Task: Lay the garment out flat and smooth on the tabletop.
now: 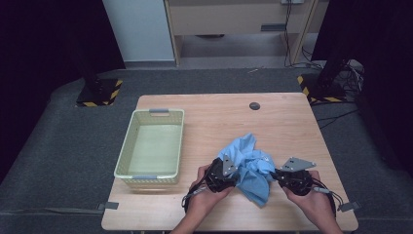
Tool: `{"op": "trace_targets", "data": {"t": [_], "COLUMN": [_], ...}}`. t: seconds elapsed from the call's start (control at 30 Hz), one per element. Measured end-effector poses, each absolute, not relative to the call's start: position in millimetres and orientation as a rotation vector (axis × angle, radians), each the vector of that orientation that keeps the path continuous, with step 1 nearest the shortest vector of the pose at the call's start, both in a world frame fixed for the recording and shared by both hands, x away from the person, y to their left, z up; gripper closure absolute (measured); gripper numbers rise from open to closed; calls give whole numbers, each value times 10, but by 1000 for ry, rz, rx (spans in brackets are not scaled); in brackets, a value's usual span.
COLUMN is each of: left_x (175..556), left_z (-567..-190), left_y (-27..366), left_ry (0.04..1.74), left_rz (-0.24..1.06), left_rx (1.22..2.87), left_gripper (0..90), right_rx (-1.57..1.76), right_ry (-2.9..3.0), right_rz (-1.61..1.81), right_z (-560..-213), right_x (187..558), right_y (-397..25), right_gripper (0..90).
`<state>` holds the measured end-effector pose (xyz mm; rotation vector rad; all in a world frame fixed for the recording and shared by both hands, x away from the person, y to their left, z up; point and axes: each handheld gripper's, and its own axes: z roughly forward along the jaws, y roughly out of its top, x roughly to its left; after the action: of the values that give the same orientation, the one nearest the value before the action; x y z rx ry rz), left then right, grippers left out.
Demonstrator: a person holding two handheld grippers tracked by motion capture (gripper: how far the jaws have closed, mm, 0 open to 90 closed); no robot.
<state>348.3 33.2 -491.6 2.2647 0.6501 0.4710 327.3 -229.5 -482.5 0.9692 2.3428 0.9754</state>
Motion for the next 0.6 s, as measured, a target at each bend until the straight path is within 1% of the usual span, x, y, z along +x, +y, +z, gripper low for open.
{"op": "trace_targets", "data": {"t": [0.13, 0.23, 0.37, 0.6], "left_x": [3537, 3548, 3553, 3563], "left_z": [-4928, -4890, -4830, -4885], "left_y": [361, 410, 474, 507], "left_ry": [669, 688, 701, 704], "left_rz": [453, 440, 459, 500], "left_rx": [2257, 2236, 2209, 2240], "left_gripper": [767, 836, 868, 859], "right_rx": [968, 972, 992, 976], "right_ry": [2345, 2338, 2301, 2277], "right_rz": [972, 970, 978, 961], "right_z": [-4814, -4797, -4714, -4514], "right_x": [3288, 3302, 3318, 3357], "right_y": [-2299, -2323, -2389, -2426], "right_gripper": [819, 820, 822, 823]}}
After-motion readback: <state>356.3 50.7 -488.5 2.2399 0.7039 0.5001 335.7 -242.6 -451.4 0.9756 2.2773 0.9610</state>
